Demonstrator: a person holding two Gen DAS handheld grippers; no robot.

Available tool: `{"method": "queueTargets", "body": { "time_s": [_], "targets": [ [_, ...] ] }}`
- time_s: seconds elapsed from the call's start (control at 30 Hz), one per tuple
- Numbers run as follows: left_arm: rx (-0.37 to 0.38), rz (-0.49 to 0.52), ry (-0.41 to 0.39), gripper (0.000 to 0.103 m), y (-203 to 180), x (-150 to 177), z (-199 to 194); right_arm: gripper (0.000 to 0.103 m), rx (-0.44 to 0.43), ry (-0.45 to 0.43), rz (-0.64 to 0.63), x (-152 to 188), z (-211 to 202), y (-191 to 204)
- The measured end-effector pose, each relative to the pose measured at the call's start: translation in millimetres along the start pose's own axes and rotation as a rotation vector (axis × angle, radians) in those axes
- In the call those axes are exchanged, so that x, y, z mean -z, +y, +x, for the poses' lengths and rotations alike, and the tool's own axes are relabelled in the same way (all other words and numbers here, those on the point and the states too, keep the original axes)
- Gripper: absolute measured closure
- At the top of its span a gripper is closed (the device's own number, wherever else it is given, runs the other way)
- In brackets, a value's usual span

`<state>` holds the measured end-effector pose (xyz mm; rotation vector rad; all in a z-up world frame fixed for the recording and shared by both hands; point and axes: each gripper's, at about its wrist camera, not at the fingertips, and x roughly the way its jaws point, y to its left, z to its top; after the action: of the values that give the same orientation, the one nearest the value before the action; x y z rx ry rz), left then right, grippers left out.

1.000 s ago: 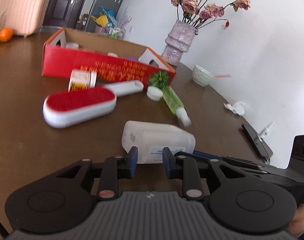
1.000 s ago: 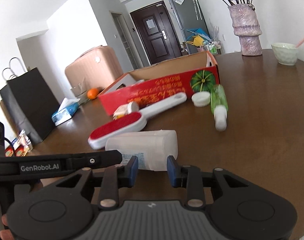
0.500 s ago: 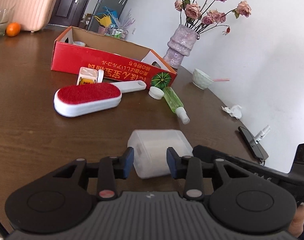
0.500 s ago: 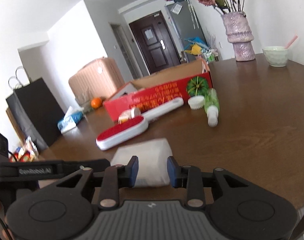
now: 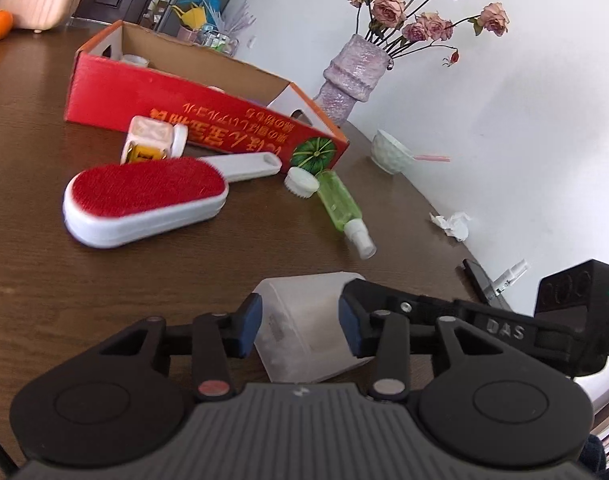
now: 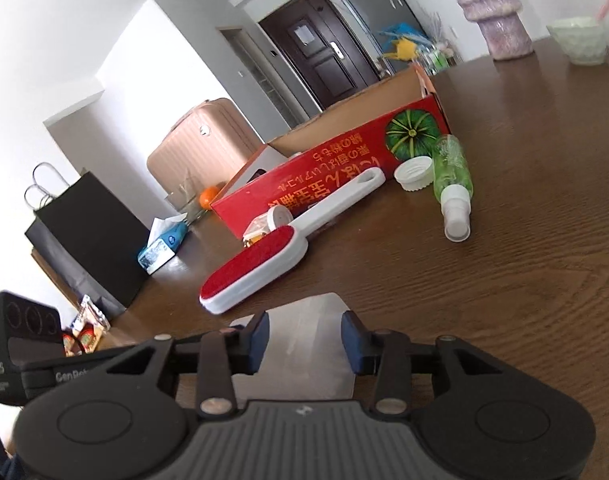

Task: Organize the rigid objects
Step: 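Carry the white bottle with both tools into the box and release it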

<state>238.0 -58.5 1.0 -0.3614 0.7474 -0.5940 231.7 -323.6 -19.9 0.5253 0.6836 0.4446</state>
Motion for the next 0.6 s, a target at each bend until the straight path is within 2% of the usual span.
{"method": "queueTargets", "body": {
  "time_s": [0.17,0.3,0.5,0.6],
  "targets": [
    [0.004,0.084,-0.103,0.063,-12.4,-19.3,-2.5,0.064,-0.019,-0.049,-0.041,-17.3,-3.2,4.6],
    [0.022,0.130,-0.146,0.063,-18.7,-43.8,6.1,0.065,-0.019,-0.088,-0.052,-38.7,2.9,2.2],
    [-0.017,0.240,-0.253,0.063,-29.1,-96.5,28.3,0.065,-0.006,-0.155,-0.131,-93.7,25.3,6.5],
    [-0.047,0.289,-0.275,0.063,-30.3,-128.3,44.0,0.065,-0.009,-0.188,-0.162,-130.3,43.4,6.2]
  ]
}}
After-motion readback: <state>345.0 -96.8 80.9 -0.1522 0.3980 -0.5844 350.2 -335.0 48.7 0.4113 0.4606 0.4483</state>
